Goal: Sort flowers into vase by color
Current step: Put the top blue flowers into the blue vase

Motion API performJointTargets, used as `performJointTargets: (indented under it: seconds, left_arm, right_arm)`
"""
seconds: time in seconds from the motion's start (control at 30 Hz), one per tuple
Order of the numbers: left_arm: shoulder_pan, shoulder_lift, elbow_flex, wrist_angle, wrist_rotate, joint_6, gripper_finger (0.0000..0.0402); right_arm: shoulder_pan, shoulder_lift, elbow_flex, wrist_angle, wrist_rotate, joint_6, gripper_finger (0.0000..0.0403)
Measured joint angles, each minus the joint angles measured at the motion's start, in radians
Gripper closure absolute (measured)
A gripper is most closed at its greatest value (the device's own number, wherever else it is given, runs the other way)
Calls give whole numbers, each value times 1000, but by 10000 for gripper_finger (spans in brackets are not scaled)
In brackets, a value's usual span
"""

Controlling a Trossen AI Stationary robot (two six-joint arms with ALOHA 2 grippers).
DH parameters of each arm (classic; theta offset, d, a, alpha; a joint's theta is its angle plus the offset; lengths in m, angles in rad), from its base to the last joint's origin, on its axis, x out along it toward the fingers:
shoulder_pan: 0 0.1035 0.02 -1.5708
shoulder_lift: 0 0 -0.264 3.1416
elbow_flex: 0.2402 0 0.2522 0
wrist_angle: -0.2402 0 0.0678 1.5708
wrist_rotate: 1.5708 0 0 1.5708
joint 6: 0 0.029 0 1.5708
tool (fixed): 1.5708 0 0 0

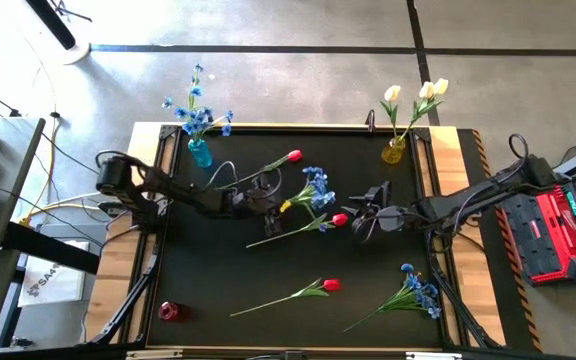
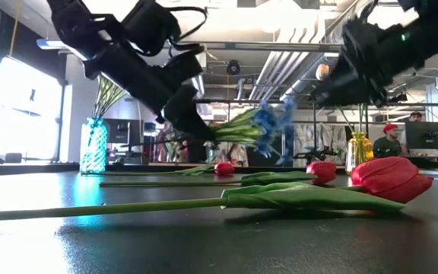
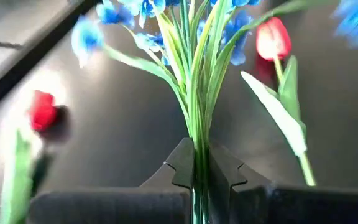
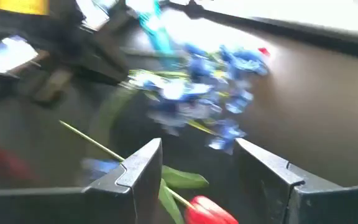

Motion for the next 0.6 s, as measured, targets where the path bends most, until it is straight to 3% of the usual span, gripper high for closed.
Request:
performJointTargets:
  seconds: [0.23, 0.37, 0.43, 0.6]
  left_arm:
    - [94, -175, -174, 192, 103, 35, 398]
    - [125, -285, -277, 323, 170, 21, 398]
    - [126, -329, -315, 373, 171, 12, 398]
    - [104, -388, -367, 514, 161, -14, 398]
  right_arm:
    - [18, 3, 0, 311, 44, -214, 217]
    - [-17, 81, 1, 443, 86, -298, 217]
    - [-56, 149, 1, 542, 24, -333, 217]
    - [-166, 346, 1, 898, -279, -406, 217]
